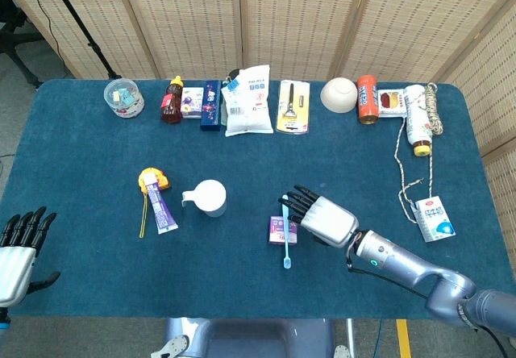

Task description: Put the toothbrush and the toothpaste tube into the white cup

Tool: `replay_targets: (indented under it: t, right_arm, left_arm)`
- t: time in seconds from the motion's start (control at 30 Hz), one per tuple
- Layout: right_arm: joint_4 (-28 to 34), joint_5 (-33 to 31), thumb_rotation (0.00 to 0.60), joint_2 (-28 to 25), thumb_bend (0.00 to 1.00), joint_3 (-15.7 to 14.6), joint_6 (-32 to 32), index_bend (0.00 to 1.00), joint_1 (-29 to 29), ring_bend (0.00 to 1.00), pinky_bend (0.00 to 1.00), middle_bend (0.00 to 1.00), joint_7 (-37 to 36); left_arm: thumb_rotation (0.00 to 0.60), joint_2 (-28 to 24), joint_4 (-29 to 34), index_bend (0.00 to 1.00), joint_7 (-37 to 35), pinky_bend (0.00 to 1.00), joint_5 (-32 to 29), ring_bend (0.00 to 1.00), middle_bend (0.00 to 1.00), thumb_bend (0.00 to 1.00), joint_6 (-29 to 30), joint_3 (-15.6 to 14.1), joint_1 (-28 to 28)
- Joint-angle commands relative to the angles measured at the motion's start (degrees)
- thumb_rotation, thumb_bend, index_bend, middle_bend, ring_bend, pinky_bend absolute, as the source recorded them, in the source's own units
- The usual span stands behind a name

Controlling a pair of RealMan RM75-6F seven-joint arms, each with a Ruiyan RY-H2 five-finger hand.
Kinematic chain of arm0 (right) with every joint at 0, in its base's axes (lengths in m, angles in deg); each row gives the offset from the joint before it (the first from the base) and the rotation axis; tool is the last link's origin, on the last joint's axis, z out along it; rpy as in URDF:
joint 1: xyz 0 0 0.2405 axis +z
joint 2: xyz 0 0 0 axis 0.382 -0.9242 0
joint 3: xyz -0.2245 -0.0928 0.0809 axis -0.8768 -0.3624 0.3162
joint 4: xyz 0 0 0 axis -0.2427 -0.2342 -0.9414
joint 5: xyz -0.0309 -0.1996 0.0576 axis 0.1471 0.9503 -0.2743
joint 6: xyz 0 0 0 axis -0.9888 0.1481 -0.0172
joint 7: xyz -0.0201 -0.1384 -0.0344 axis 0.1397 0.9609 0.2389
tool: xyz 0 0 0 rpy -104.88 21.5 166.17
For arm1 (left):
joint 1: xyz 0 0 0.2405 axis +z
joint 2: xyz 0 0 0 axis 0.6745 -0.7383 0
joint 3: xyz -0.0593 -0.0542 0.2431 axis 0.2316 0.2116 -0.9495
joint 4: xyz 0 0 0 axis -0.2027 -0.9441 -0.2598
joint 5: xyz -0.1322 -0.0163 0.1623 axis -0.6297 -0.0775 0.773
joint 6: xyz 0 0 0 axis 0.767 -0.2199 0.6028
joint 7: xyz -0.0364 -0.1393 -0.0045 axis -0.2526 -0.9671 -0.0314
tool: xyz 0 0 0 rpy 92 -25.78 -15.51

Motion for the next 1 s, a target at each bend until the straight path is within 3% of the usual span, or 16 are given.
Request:
replay_targets:
  t: [0.03,0.47,1.0]
  right_arm:
    - [0.04,-1.02,0.600,0.91,0.34,0.06,1.44,0.33,0.99,0.00,0.00,0.07,2.05]
    - [0.71,-4.72,0.600,4.14,0.36,1.35,4.89,0.38,4.08,0.00,0.01,0.08,11.50]
    - [0.43,-7.99,0.600,6.93,0.36,0.31,5.54,0.38,5.42,0.00,0.01,0.08,14.94]
  left_arm:
    - [0.600,0.01,0.15,0.00,0.18,0.00,-0.09,0.00,0.00,0.01,-0.12,-0.01,-0.08]
    - [0.600,-0.09,0.12,0.00,0.07,0.00,0.11,0.00,0.00,0.00,0.01,-0.33,-0.09]
    - [0.600,-0.48,0.08,0.00,-0.79,0.00,0.18,0.00,0.00,0.01,0.23,-0.46,-0.12]
